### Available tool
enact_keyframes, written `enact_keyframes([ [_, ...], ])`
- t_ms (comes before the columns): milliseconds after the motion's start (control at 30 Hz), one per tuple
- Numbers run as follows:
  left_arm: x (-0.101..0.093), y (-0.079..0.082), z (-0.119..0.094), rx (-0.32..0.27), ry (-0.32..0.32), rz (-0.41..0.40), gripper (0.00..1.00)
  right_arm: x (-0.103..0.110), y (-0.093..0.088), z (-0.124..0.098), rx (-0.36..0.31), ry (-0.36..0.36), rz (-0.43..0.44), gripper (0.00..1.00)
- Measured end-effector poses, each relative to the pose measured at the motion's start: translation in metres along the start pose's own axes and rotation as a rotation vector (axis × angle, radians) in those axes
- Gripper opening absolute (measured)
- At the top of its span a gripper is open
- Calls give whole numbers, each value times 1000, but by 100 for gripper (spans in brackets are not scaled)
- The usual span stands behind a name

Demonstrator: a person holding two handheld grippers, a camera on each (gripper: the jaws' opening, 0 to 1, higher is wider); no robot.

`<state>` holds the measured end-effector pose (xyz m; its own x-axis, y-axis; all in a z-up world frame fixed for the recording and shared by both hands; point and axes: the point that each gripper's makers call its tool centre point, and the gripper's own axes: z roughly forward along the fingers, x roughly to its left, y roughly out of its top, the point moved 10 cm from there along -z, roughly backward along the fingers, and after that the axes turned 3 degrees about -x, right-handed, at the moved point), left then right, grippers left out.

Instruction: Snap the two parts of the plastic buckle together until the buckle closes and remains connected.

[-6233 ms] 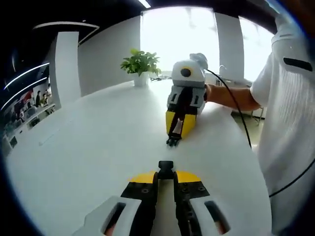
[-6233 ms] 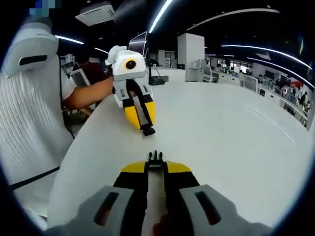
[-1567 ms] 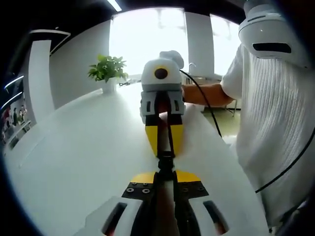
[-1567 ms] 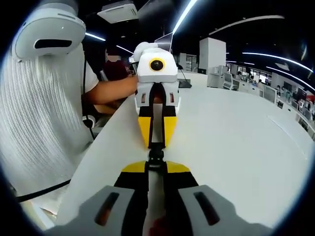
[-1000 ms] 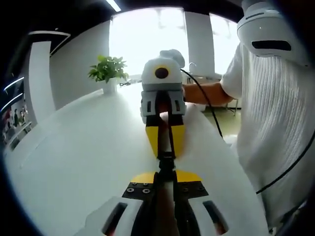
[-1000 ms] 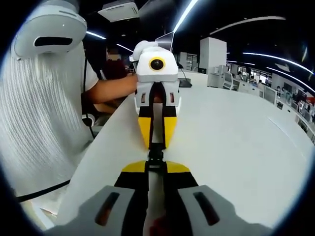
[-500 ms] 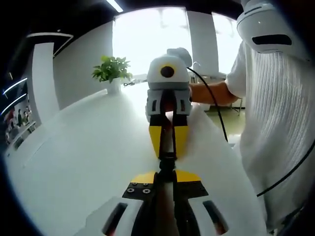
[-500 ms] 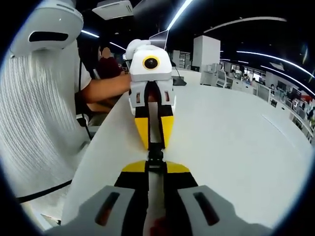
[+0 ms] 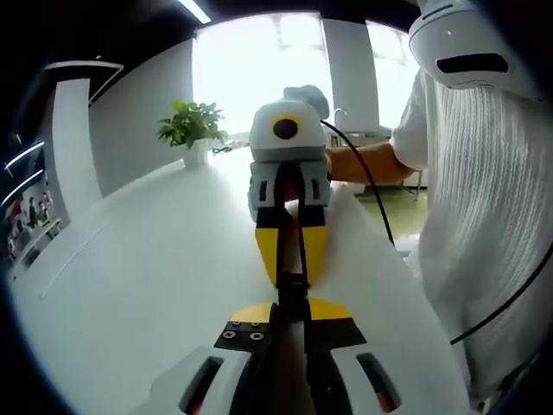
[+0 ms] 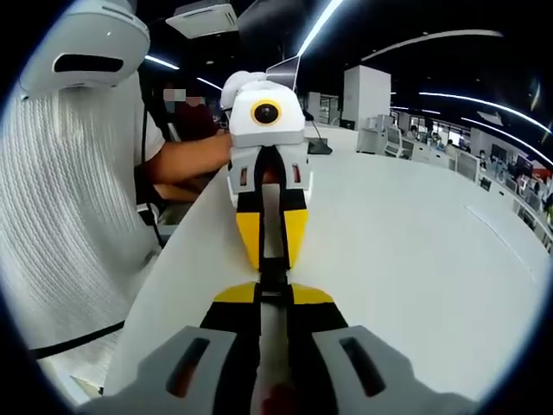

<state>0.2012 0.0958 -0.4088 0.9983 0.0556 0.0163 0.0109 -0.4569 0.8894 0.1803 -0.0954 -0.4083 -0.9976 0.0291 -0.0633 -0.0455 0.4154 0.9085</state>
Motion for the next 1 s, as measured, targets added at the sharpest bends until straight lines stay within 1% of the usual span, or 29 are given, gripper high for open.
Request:
enact_keyframes([
  [33,0,0,0,-1,1,2,10,2,1,1,-2,1,0,10],
  [67,-1,1,1,-1,2,3,10,4,1,2,-17,9,18,10],
  [100,-1,2,2,-1,3,3,10,-6,-2,-3,-29,15,35,10],
  [133,-1,2,2,-1,4,5,10,-10,-5,-4,-37,17,54,11],
  [167,-1,2,2,-1,5,6,10,-14,-7,-7,-37,16,55,11],
  [233,-1,2,2,0,9,24,10,-14,-7,-6,-35,12,40,11],
  [333,1,3,2,3,13,23,10,-12,-6,-5,-25,2,26,11],
  [500,3,2,1,5,16,26,10,-12,-7,-6,-34,1,13,11],
  [533,2,2,2,6,19,30,10,-10,-6,-4,-33,-1,6,11],
  [667,5,1,1,4,20,25,10,-9,-6,-4,-37,-1,5,11],
  [1000,2,1,2,-2,25,16,11,-10,-7,-4,-41,-2,12,12],
])
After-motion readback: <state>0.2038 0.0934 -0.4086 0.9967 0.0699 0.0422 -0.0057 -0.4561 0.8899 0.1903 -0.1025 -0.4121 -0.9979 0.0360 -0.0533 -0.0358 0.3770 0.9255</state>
